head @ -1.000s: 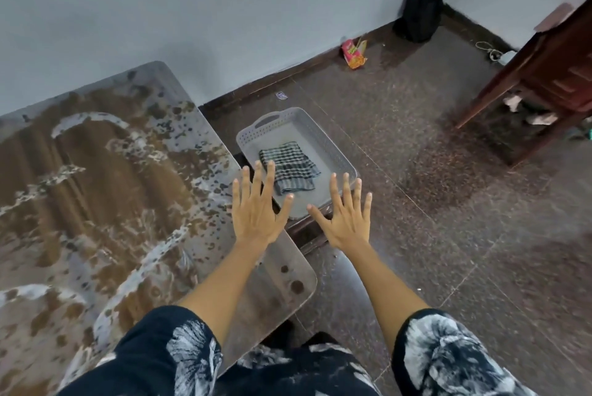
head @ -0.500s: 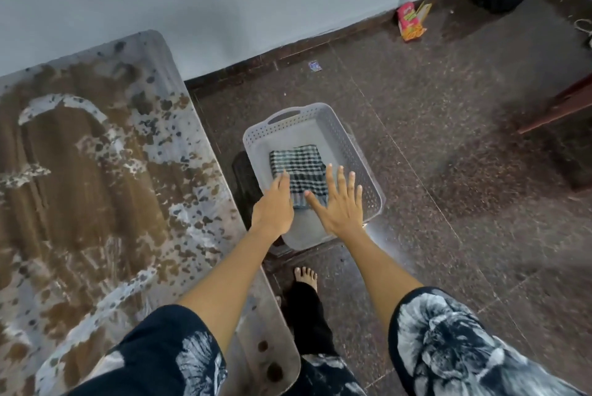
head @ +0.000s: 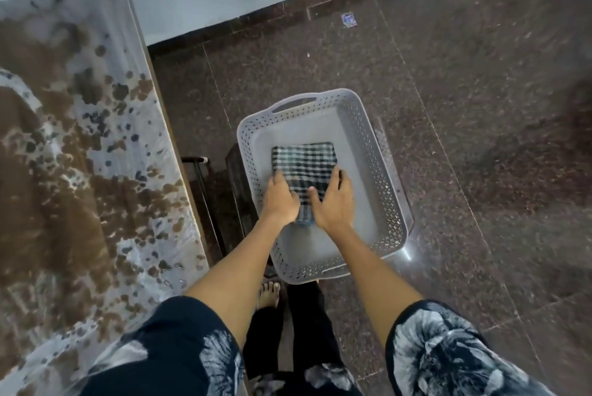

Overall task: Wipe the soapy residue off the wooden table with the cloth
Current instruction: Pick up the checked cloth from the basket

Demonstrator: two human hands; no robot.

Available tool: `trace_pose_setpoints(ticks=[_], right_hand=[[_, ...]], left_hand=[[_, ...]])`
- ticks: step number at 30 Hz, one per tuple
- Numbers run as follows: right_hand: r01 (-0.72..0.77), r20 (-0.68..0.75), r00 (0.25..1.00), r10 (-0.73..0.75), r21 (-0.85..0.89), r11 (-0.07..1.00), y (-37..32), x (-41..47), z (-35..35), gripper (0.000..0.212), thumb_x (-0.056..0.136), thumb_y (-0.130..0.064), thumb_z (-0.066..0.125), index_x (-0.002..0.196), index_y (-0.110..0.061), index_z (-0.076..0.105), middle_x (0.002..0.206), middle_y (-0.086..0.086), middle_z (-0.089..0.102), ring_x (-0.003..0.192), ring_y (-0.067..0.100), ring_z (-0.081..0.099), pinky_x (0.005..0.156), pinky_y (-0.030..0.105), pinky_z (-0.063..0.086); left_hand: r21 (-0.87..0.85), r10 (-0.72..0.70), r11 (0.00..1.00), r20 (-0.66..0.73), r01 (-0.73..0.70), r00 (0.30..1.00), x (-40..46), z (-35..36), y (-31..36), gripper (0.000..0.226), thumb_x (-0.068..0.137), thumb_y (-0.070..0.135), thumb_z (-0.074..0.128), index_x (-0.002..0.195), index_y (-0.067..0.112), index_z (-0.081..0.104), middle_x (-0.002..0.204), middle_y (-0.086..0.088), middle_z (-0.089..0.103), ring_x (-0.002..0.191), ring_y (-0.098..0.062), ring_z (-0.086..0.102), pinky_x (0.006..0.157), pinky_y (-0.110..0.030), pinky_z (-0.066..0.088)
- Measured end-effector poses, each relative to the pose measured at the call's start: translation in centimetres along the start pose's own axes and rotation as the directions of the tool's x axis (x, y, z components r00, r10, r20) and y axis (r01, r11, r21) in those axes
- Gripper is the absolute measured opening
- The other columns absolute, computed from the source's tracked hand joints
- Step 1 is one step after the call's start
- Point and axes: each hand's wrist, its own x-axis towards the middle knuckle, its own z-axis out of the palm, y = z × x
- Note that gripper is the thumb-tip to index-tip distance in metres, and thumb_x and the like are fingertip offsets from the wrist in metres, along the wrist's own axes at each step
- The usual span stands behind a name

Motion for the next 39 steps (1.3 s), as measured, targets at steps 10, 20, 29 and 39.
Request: trace_pose_setpoints(ticks=[10,20,29,39], right_hand=[[-0.279,0.191,0.953,0.234,0.264,0.923,0.3,3.1,-0.1,0.032,0.081,-0.038,0.067,0.101,-0.015,0.057,0.094,-0.003,0.062,0.094,0.018,0.057,0.100,0.044,0.037],[-0.373,0.451,0.886,0.108,0.556,0.743,0.5,0.5,-3.7,0.024,0.091,-0.028,0.057,0.107,-0.009,0.056,0.103,0.006,0.061,0.089,0.020,0.059,0.063,0.023,0.048],[-0.454,0.591,0.755,-0.284,0.784,0.423,-0.4,-5.1,-7.4,0.065,0.083,-0.050,0.058,0.124,0.000,0.051,0.103,0.014,0.066,0.085,0.022,0.064,0.066,0.029,0.051],[-0.296,0.428,0.798,-0.425,0.891,0.343,-10.9,-9.9,-9.4,0.060,0.081,-0.032,0.069,0.131,-0.015,0.041,0.132,0.015,0.054,0.115,0.026,0.056,0.095,0.044,0.047]], left_hand=[[-0.476,-0.249,0.858,-0.061,0.191,0.967,1.2,0.5,0.7,0.040,0.088,0.015,0.061,0.120,0.000,0.042,0.105,-0.014,0.059,0.093,-0.028,0.060,0.070,-0.033,0.051],[-0.504,-0.202,0.823,0.174,0.264,0.964,-2.6,-1.6,2.2,0.029,0.098,0.015,0.034,0.121,0.006,0.048,0.069,-0.001,0.039,0.057,-0.013,0.034,0.048,-0.023,0.035],[-0.657,-0.108,0.736,0.122,0.161,0.987,-9.9,-7.4,3.3,0.018,0.083,0.011,0.038,0.068,0.016,0.032,0.072,-0.004,0.043,0.065,-0.019,0.043,0.066,-0.033,0.032],[-0.803,0.011,0.586,-0.120,-0.104,0.993,-18.6,-15.4,0.2,0.015,0.089,0.011,0.035,0.074,0.014,0.034,0.072,-0.003,0.045,0.063,-0.017,0.047,0.062,-0.030,0.037]])
